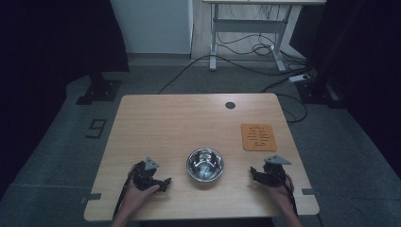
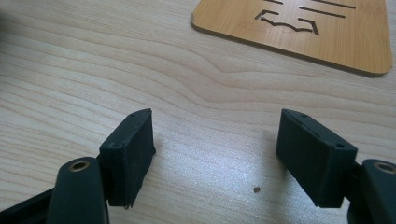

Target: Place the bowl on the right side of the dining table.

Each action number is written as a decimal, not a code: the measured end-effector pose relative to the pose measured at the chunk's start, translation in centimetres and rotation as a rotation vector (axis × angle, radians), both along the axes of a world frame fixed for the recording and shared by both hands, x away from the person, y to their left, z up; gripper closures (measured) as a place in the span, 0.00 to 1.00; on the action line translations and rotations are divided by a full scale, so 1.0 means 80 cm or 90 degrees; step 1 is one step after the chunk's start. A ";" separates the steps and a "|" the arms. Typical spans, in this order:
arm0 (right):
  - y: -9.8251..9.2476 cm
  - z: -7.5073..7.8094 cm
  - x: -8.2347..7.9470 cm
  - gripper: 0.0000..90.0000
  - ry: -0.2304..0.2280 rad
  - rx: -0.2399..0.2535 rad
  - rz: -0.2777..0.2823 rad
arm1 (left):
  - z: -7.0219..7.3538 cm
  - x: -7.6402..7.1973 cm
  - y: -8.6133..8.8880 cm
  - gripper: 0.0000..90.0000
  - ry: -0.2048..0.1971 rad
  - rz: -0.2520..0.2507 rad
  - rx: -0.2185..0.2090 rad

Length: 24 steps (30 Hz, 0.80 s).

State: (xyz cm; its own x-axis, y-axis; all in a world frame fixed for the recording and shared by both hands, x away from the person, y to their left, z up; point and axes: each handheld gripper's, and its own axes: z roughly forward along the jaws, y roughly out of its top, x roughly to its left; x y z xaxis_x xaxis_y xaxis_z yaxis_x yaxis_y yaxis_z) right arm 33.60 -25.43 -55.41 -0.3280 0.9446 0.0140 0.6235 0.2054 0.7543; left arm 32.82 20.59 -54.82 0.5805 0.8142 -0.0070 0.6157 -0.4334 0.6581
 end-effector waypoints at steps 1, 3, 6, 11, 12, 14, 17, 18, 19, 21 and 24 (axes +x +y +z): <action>0.000 0.000 0.000 0.31 0.000 0.000 0.000 | 0.000 0.000 0.000 0.00 0.000 0.000 0.000; 0.000 0.000 0.000 0.31 0.000 0.000 0.000 | 0.000 0.000 0.000 0.00 0.000 0.000 0.000; 0.000 0.000 0.001 0.30 0.001 0.001 0.001 | 0.000 0.000 0.000 0.00 0.000 0.000 0.000; -0.001 0.000 0.001 0.29 0.001 0.003 0.004 | 0.000 0.000 0.000 0.00 0.000 0.001 0.000; -0.002 0.000 0.001 0.29 0.003 0.009 0.006 | 0.000 0.000 0.000 0.00 0.000 0.000 0.000; -0.005 0.001 0.003 0.27 0.007 0.023 0.011 | 0.000 0.000 0.000 0.00 0.000 0.000 0.000; -0.011 0.003 0.007 0.26 0.022 0.058 0.005 | 0.000 0.000 0.000 0.00 0.000 0.001 0.000; -0.011 0.003 0.007 0.26 0.022 0.058 0.005 | 0.000 0.000 0.000 0.00 0.000 0.001 0.000; -0.012 0.005 0.007 0.27 0.022 0.067 0.001 | 0.000 0.000 0.000 0.00 0.000 0.001 0.000; -0.014 0.012 0.007 0.27 0.006 0.079 -0.002 | 0.000 0.000 0.000 0.00 0.000 0.001 0.000; -0.015 0.020 0.007 0.27 -0.009 0.093 -0.001 | 0.000 0.000 0.000 0.00 0.000 0.001 0.000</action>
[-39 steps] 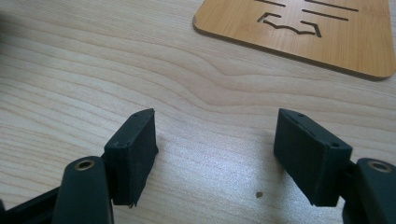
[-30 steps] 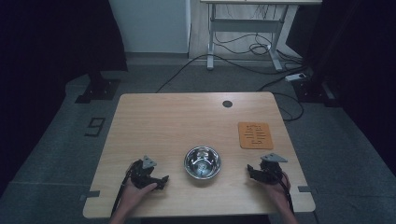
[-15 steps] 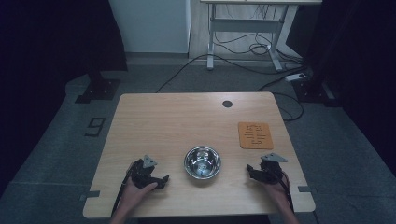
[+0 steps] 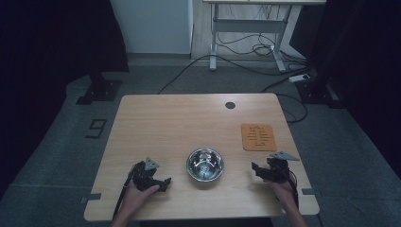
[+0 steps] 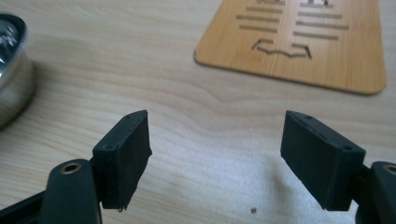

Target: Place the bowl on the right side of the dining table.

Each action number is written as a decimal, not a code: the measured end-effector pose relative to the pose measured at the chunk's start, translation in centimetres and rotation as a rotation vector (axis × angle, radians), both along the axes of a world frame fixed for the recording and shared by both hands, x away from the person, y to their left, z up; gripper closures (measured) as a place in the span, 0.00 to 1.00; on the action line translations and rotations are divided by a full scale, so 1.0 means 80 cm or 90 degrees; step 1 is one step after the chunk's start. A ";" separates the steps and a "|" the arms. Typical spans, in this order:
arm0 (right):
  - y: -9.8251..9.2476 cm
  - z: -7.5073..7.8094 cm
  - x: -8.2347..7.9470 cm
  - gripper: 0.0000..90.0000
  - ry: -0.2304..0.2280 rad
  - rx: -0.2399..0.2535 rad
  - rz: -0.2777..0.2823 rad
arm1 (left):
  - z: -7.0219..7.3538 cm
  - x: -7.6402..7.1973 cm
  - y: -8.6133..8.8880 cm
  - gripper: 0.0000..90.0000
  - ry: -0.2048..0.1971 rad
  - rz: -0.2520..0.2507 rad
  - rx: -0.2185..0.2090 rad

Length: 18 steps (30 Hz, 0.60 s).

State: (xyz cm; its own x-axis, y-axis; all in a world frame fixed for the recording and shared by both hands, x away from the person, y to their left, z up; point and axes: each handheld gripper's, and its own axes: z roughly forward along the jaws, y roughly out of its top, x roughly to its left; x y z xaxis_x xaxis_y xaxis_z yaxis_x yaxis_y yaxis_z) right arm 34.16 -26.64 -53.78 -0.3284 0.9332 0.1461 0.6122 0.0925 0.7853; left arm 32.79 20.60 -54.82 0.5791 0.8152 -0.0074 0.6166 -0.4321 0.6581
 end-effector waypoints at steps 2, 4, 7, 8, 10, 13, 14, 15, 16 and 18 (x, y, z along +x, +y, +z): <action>0.001 0.003 0.000 0.27 -0.005 0.006 0.003 | 0.000 0.000 0.000 0.00 0.000 0.000 0.000; 0.002 0.006 0.001 0.27 -0.007 0.007 0.008 | 0.000 0.000 0.000 0.00 0.000 0.000 0.000; 0.005 0.009 0.000 0.27 -0.014 0.012 0.012 | 0.000 0.000 0.000 0.00 0.000 0.000 0.000; 0.006 0.011 0.000 0.27 -0.016 0.015 0.014 | 0.000 0.000 0.000 0.00 0.000 0.000 0.000; 0.007 0.012 -0.001 0.27 -0.021 0.020 0.015 | 0.000 0.000 0.000 0.00 0.000 0.000 0.000; 0.016 0.016 -0.004 0.27 -0.029 0.034 0.027 | 0.000 0.000 0.000 0.00 0.000 0.000 0.000; 0.017 0.017 -0.004 0.28 -0.031 0.037 0.031 | 0.000 0.000 0.000 0.00 0.000 0.000 0.000; 0.019 0.018 -0.005 0.28 -0.030 0.041 0.034 | 0.000 0.000 0.000 0.00 0.000 0.000 0.000; 0.020 0.020 -0.005 0.28 -0.033 0.044 0.037 | 0.000 0.000 0.000 0.00 0.000 0.000 0.000; 0.023 0.022 -0.005 0.28 -0.036 0.048 0.042 | 0.000 0.000 0.000 0.00 0.000 -0.001 0.000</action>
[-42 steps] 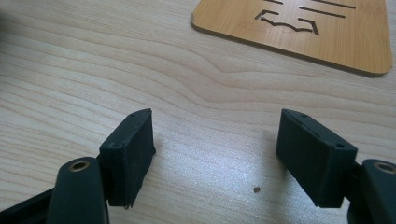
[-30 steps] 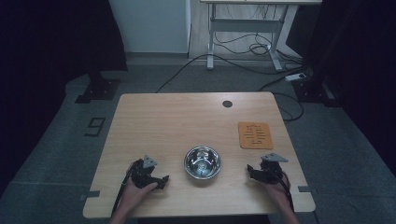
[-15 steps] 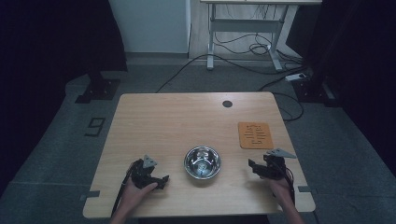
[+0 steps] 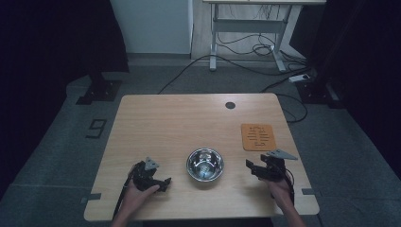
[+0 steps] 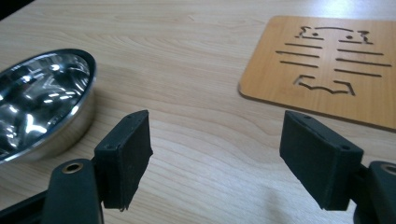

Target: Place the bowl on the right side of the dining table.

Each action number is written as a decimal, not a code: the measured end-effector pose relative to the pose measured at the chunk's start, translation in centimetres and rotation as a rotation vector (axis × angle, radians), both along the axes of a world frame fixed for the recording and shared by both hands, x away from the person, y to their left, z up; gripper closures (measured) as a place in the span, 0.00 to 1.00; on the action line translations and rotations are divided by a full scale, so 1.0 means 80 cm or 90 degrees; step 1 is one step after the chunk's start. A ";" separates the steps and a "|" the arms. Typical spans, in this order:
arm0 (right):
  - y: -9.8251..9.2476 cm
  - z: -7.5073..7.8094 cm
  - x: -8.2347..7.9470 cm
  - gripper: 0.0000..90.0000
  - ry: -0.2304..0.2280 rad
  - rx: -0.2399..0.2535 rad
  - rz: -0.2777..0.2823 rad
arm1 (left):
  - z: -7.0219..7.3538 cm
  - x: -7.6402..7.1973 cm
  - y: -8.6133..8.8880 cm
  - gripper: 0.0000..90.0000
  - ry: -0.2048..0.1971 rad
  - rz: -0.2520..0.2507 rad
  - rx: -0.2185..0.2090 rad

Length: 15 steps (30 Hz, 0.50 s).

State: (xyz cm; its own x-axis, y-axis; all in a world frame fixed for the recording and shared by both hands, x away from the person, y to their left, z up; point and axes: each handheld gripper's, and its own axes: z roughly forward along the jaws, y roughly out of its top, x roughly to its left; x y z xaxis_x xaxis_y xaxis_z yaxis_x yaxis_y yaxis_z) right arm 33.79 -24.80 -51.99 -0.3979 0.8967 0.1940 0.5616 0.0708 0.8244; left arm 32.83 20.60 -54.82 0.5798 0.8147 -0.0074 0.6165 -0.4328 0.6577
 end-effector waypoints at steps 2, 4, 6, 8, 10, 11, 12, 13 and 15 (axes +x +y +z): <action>0.003 0.001 0.000 0.28 -0.003 0.005 0.001 | 0.000 0.000 0.000 0.00 0.000 0.000 0.000; 0.006 0.002 0.000 0.28 -0.002 0.005 0.006 | 0.000 0.000 0.000 0.00 0.000 0.000 0.000; 0.008 0.003 0.001 0.28 -0.004 0.006 0.010 | 0.000 0.000 0.000 0.00 0.000 0.000 0.000; 0.009 0.004 0.001 0.28 -0.004 0.008 0.011 | 0.000 0.000 0.000 0.00 0.000 0.000 0.000; 0.012 0.006 0.002 0.28 -0.004 0.011 0.015 | 0.000 0.000 0.000 0.00 0.000 0.000 0.000; 0.012 0.006 0.002 0.28 -0.004 0.011 0.015 | 0.000 0.000 0.000 0.00 0.000 0.000 0.000; 0.016 0.007 0.002 0.28 -0.003 0.010 0.018 | 0.000 0.000 0.000 0.00 0.000 0.000 0.000; 0.016 0.007 0.002 0.28 -0.003 0.010 0.018 | 0.000 0.000 0.000 0.00 0.000 0.000 0.000; 0.020 0.008 0.002 0.28 -0.004 0.009 0.022 | 0.000 0.000 0.000 0.00 0.000 0.000 0.000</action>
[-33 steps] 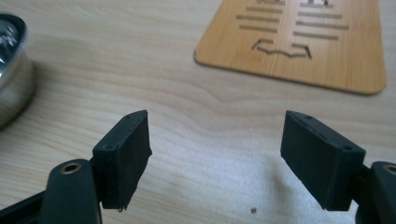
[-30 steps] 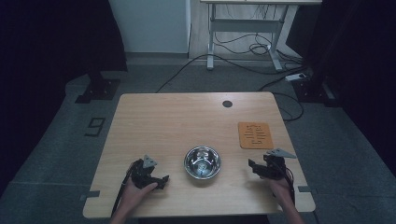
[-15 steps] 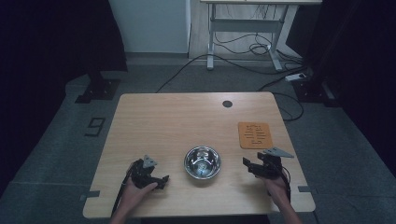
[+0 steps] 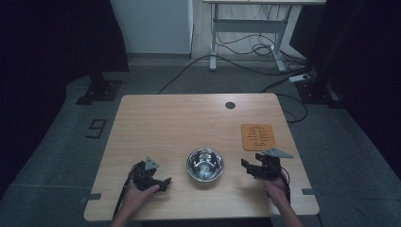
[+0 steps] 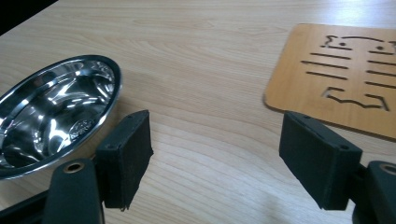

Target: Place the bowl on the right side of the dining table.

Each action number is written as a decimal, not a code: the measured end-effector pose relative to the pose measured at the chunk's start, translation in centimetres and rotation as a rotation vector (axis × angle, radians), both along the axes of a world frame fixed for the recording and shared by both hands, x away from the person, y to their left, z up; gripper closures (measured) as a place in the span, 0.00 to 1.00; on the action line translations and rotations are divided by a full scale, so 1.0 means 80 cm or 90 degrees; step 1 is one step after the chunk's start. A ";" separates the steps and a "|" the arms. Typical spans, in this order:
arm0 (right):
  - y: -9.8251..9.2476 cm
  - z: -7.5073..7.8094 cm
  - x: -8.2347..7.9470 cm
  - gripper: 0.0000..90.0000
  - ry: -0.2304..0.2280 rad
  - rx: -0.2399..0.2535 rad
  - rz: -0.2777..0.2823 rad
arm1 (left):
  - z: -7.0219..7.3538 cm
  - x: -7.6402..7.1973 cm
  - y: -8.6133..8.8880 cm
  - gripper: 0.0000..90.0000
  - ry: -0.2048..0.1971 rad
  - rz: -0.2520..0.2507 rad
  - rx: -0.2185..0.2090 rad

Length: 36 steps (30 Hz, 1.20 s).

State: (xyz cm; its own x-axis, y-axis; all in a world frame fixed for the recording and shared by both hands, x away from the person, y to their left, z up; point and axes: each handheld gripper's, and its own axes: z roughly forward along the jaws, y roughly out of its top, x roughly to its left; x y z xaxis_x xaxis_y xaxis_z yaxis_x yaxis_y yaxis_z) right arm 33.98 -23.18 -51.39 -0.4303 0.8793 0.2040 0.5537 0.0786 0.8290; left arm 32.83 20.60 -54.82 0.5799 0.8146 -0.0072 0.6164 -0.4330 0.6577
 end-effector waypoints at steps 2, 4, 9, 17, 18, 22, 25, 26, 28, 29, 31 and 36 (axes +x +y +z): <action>0.006 0.002 0.002 0.28 0.001 -0.001 0.009 | 0.000 0.000 0.000 0.00 0.000 0.000 0.000; 0.011 0.004 0.003 0.28 -0.001 -0.001 0.013 | 0.000 0.000 0.000 0.00 0.000 0.000 0.000; 0.022 0.011 0.008 0.28 -0.005 0.007 0.023 | 0.000 0.000 0.000 0.00 0.000 0.000 0.000; 0.035 0.020 0.016 0.28 -0.009 0.011 0.032 | 0.000 0.000 0.000 0.00 0.000 0.000 0.000; 0.035 0.020 0.016 0.28 -0.009 0.011 0.032 | 0.000 0.000 0.000 0.00 0.000 0.000 0.000; 0.045 0.021 0.021 0.28 -0.005 0.018 0.040 | 0.000 0.000 0.000 0.00 0.000 0.000 0.000; 0.055 0.021 0.026 0.28 -0.002 0.019 0.047 | 0.000 0.002 -0.001 0.00 0.000 0.000 0.000; 0.055 0.021 0.026 0.28 -0.002 0.019 0.047 | 0.000 0.002 -0.001 0.00 0.000 0.000 0.000; 0.061 0.022 0.029 0.28 -0.001 0.021 0.048 | 0.000 0.002 -0.001 0.00 0.000 -0.001 0.000; 0.063 0.022 0.031 0.28 -0.001 0.021 0.050 | 0.000 0.002 -0.001 0.00 0.000 0.000 0.000; 0.066 0.022 0.034 0.28 -0.001 0.024 0.053 | 0.000 0.002 -0.001 0.00 0.000 0.000 0.000; 0.077 0.020 0.041 0.28 0.003 0.024 0.062 | 0.000 0.002 -0.001 0.00 0.000 -0.001 0.001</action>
